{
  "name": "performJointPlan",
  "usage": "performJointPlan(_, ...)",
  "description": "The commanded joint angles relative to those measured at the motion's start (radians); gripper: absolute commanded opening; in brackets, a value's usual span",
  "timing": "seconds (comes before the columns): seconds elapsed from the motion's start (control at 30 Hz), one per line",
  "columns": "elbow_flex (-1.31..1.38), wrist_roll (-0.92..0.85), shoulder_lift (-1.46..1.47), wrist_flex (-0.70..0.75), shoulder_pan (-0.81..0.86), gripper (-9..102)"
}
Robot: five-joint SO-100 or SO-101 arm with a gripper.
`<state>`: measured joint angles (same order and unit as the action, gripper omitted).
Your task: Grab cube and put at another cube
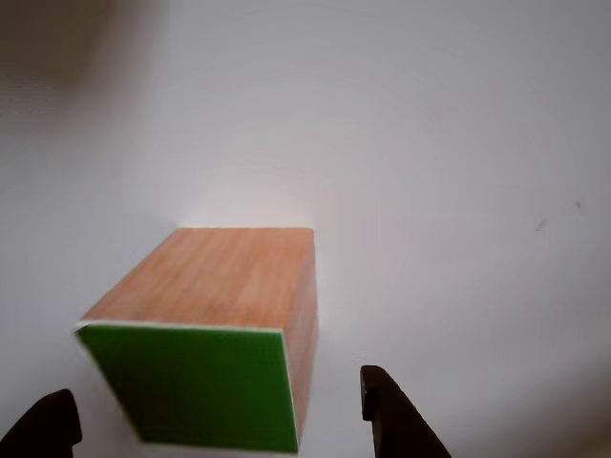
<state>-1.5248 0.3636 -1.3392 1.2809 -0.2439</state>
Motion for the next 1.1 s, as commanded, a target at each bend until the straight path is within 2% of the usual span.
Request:
performJointPlan(0.0, 0.057, 0.006, 0.015, 0.008, -0.006, 45)
performJointPlan(0.5, 0.158, 0.005, 0.127, 0.018, 0.015, 37)
performJointPlan(1.07, 0.190, -0.026, 0.133, -0.011, 0.051, 15)
